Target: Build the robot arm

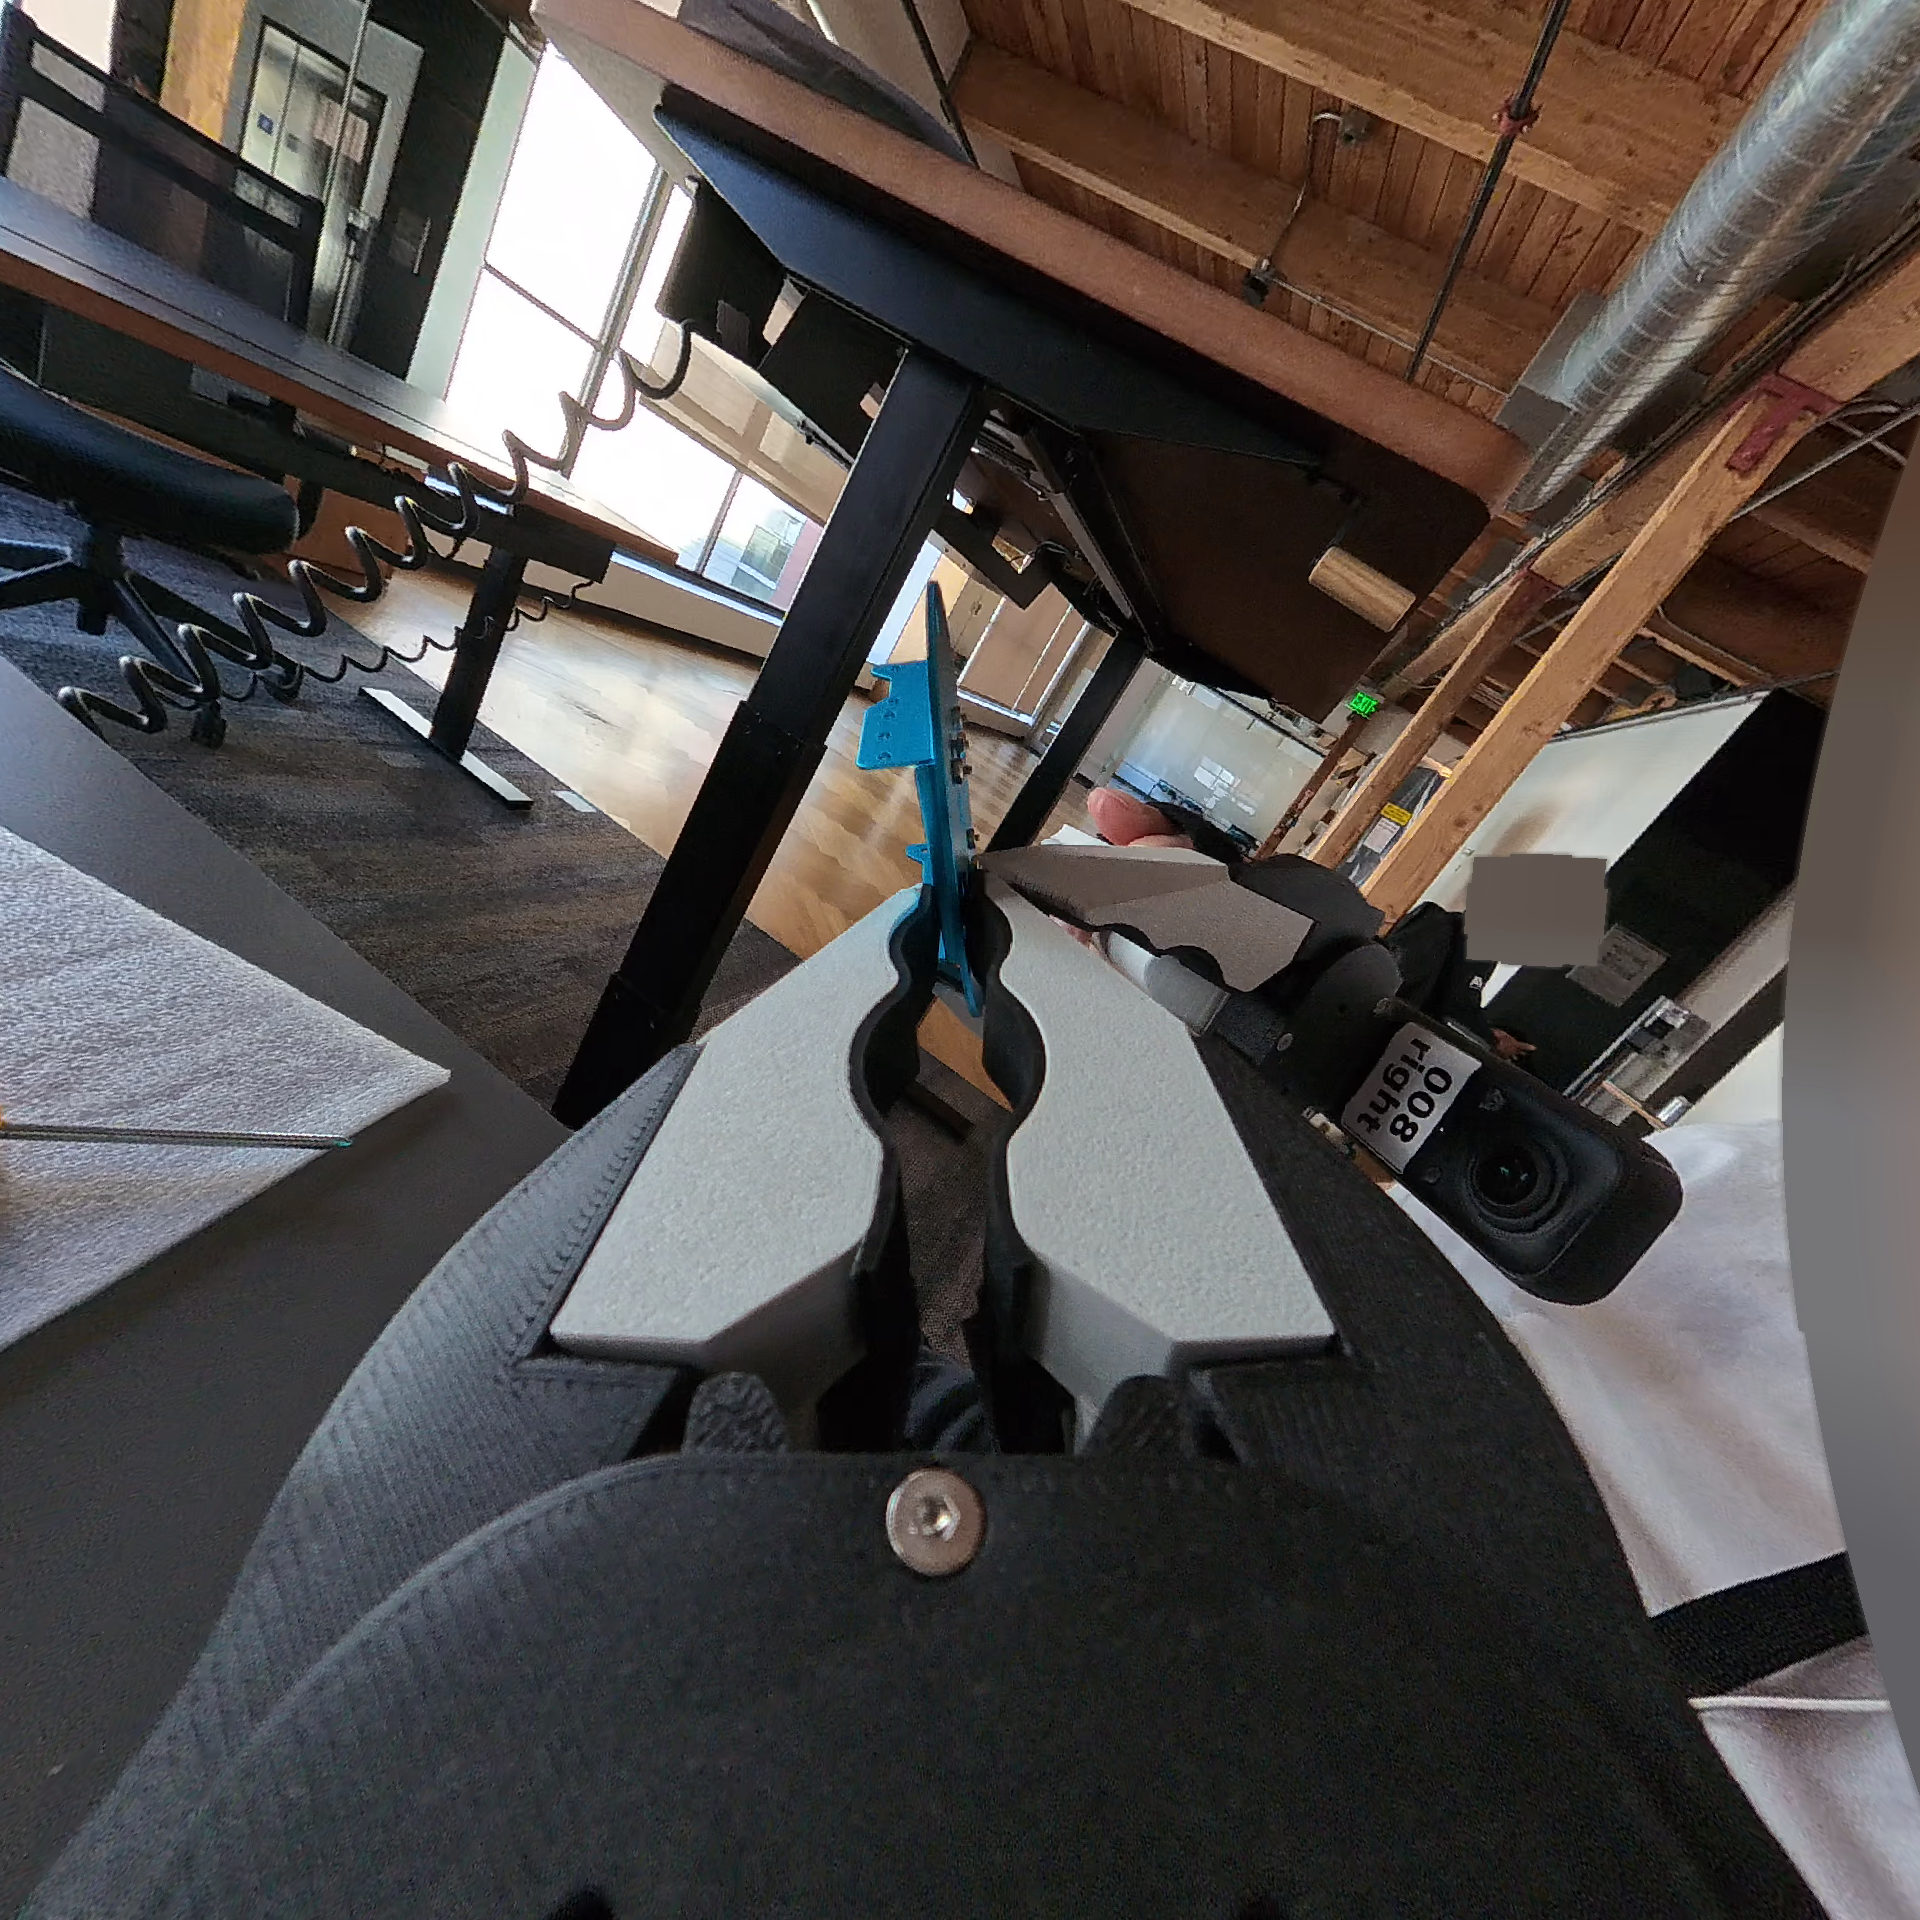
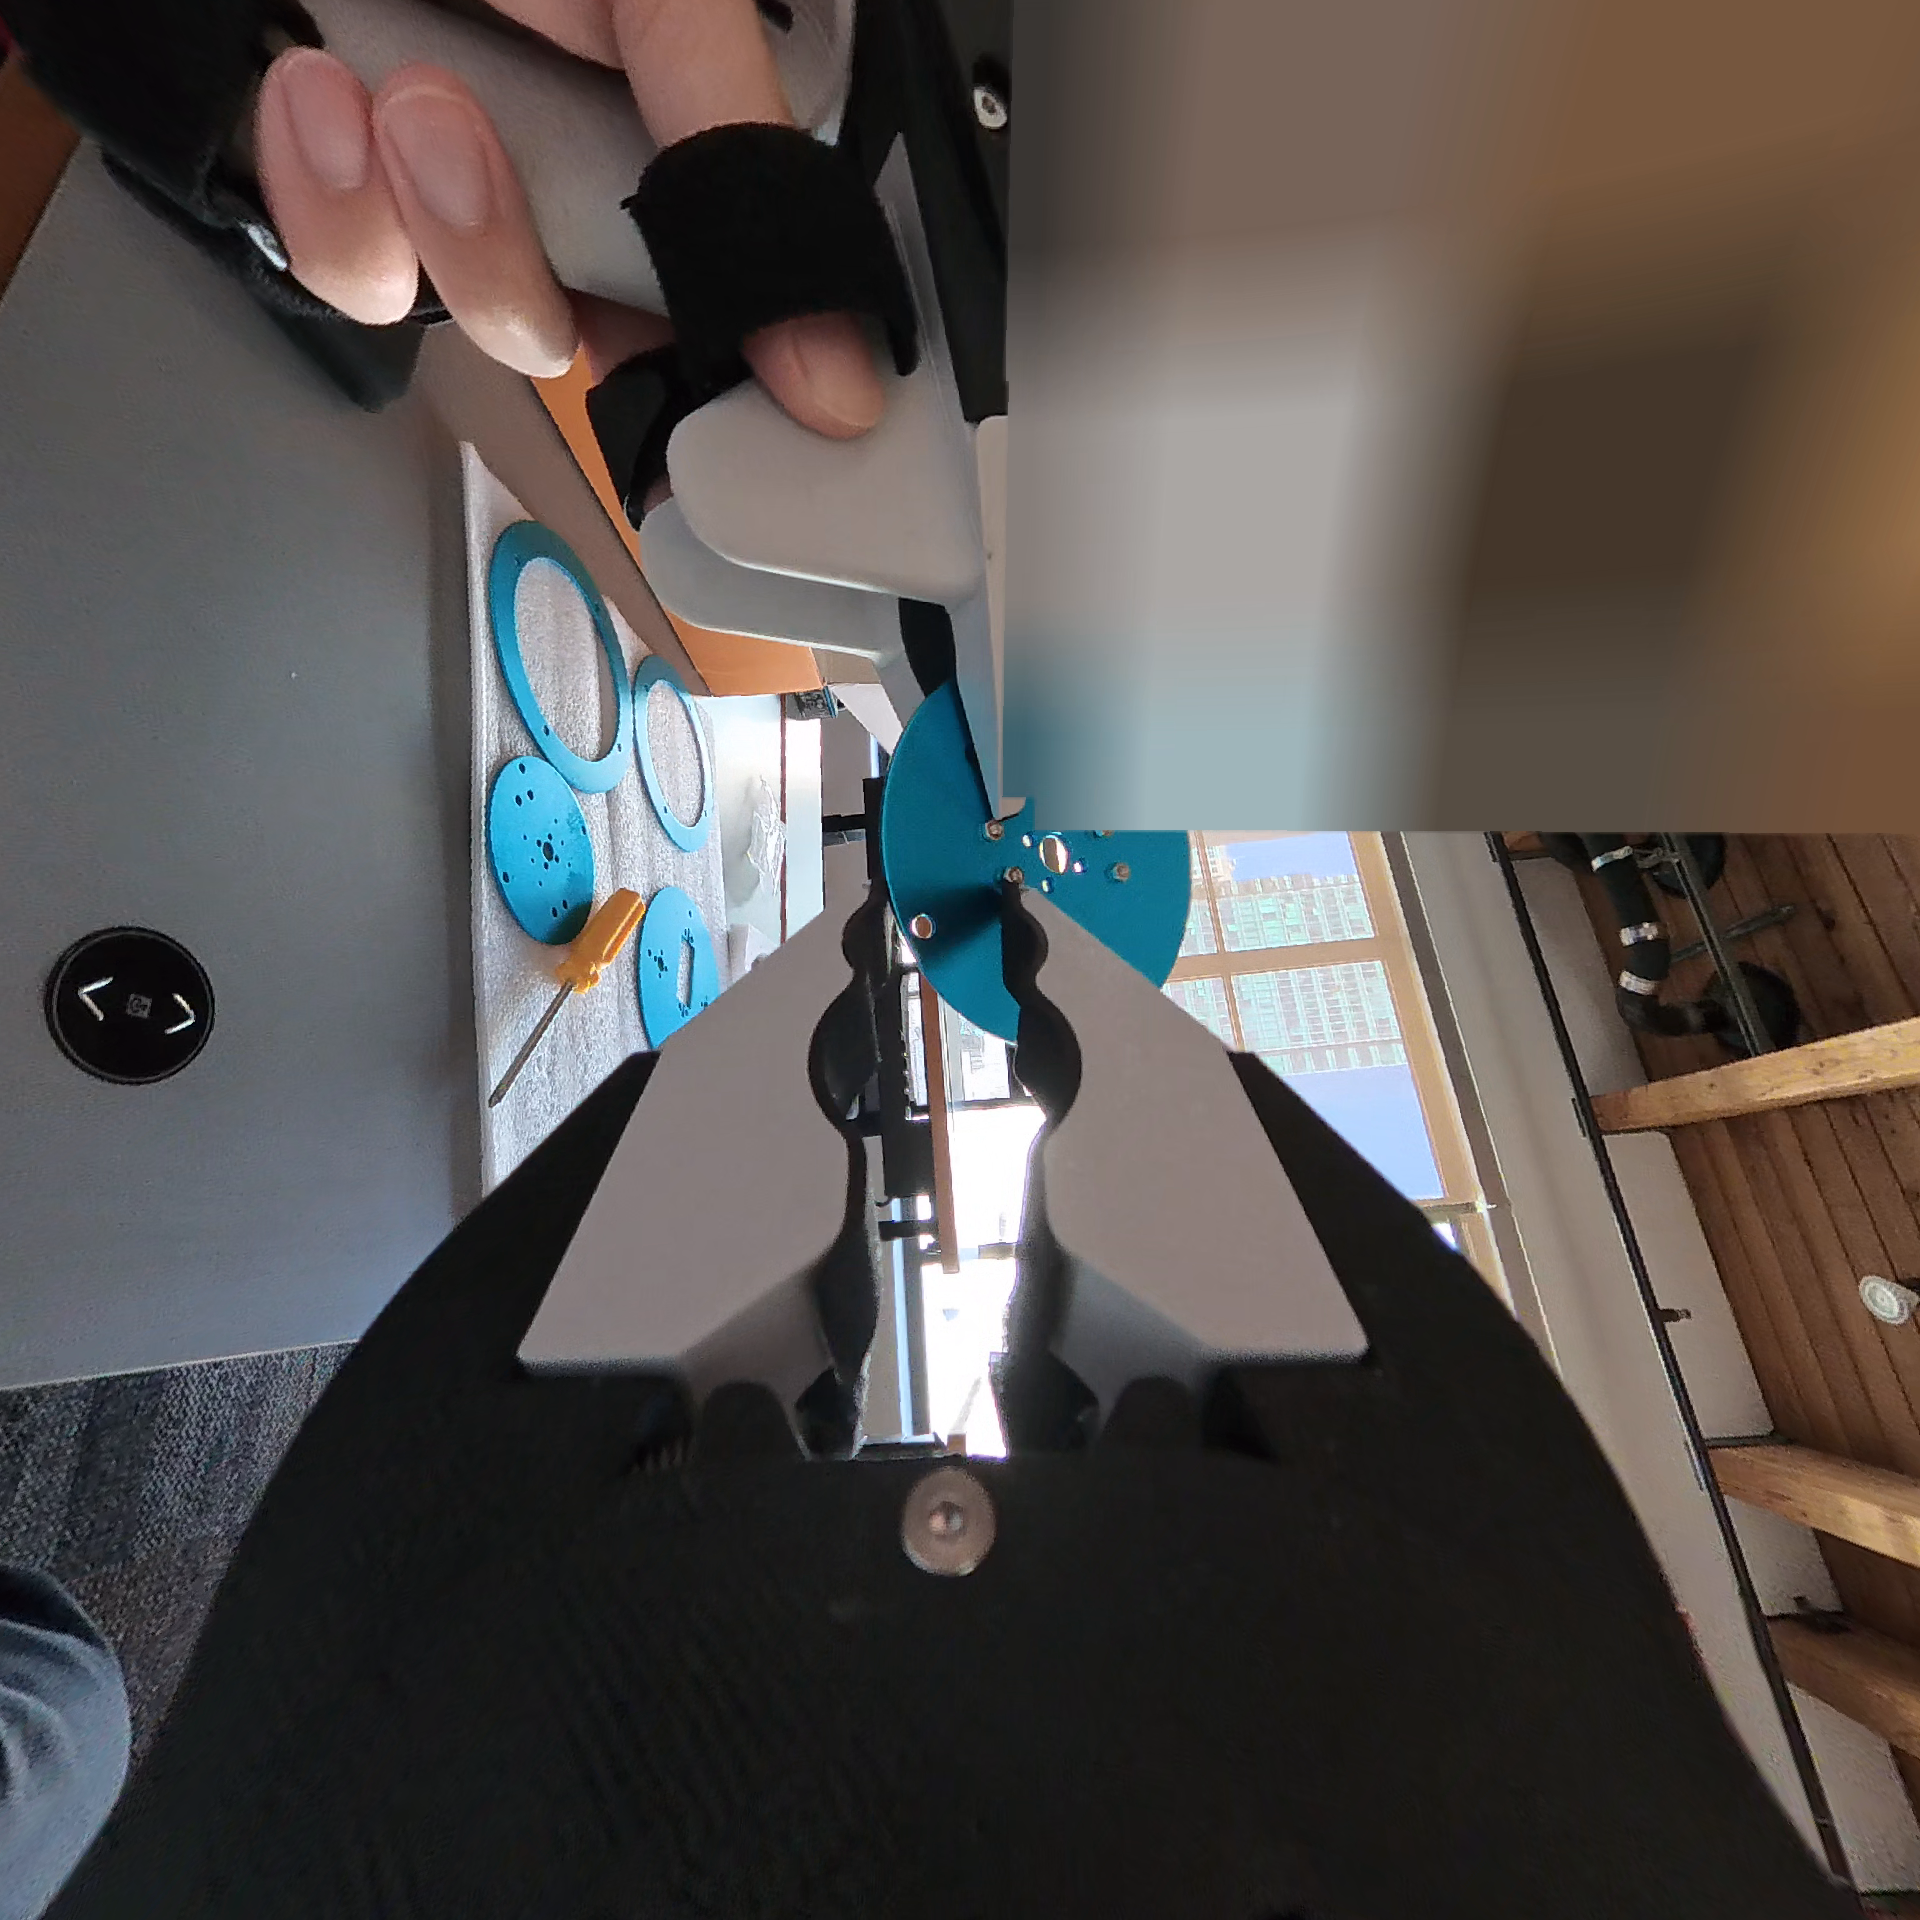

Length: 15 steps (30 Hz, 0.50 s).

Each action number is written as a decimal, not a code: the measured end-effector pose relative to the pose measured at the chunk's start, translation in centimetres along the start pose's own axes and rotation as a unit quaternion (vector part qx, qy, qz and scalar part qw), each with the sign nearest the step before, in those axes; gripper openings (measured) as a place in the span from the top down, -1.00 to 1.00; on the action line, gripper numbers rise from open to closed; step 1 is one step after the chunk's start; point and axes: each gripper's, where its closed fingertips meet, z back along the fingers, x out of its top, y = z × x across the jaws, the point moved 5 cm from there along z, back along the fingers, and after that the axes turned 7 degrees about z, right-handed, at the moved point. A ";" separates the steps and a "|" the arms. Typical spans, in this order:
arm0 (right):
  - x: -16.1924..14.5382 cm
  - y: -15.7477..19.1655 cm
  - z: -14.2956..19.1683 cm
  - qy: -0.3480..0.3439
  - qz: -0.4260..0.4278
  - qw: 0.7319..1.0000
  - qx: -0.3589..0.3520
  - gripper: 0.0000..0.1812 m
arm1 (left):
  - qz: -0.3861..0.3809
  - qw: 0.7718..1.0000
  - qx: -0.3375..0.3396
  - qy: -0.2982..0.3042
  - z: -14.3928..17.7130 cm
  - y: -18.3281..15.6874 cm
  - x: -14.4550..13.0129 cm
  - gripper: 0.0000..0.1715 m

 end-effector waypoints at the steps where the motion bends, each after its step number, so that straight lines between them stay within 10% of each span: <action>1: 0.0 0.0 0.0 0.002 0.000 1.000 -0.002 0.77 | -0.006 1.000 0.003 -0.001 0.0 -0.1 0.0 0.97; 15: -0.1 0.0 -0.2 0.021 -0.009 1.000 0.004 0.71 | -0.039 0.999 0.026 0.005 -0.3 -0.3 0.0 0.97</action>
